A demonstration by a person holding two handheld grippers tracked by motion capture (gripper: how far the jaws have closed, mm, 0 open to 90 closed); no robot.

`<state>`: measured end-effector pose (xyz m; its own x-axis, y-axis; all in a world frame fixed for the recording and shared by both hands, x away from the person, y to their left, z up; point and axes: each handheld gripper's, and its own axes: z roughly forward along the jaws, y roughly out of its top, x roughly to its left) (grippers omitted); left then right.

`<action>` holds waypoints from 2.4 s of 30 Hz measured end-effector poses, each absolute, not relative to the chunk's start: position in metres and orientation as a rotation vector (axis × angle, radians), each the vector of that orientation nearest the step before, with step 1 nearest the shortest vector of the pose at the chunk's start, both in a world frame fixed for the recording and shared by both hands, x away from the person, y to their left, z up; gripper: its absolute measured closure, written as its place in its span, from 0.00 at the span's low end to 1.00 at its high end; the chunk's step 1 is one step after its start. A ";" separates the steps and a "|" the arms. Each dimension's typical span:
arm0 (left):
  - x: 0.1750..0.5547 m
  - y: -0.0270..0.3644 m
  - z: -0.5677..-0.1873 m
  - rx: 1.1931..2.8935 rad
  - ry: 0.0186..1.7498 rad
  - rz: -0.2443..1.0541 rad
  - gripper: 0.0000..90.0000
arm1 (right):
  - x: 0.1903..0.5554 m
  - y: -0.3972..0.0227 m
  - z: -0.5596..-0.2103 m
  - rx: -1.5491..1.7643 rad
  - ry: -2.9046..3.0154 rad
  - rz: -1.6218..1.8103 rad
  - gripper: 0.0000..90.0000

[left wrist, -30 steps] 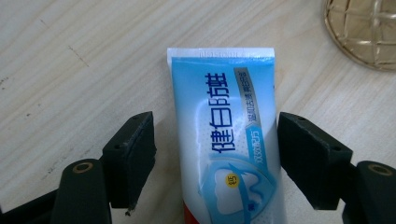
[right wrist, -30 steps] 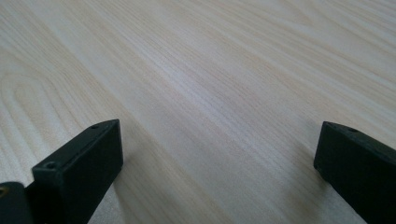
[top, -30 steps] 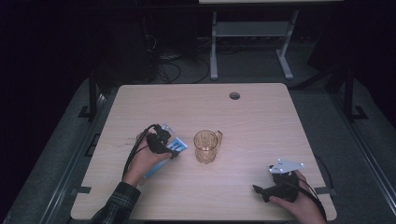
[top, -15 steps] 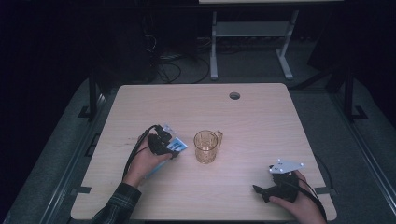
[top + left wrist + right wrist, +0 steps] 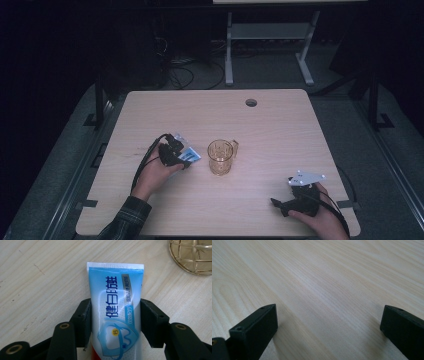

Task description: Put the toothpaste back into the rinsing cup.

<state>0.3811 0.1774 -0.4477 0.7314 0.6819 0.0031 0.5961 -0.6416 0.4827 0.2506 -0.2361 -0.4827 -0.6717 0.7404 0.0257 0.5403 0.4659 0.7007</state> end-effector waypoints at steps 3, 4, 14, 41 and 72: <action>0.381 0.177 -0.447 2.481 0.984 0.254 0.56 | 0.251 -0.236 -0.483 1.094 2.435 1.013 0.01; 0.381 0.177 -0.447 2.481 0.984 0.254 0.56 | 0.251 -0.236 -0.483 1.094 2.435 1.013 0.01; 0.379 0.175 -0.445 2.501 1.009 0.243 0.64 | 0.251 -0.236 -0.483 1.094 2.435 1.013 0.01; 0.378 0.192 -0.437 2.446 1.012 0.126 0.81 | 0.251 -0.236 -0.483 1.094 2.436 1.013 0.01; 0.365 0.229 -0.405 2.105 0.944 0.077 0.82 | 0.251 -0.236 -0.483 1.094 2.436 1.013 0.01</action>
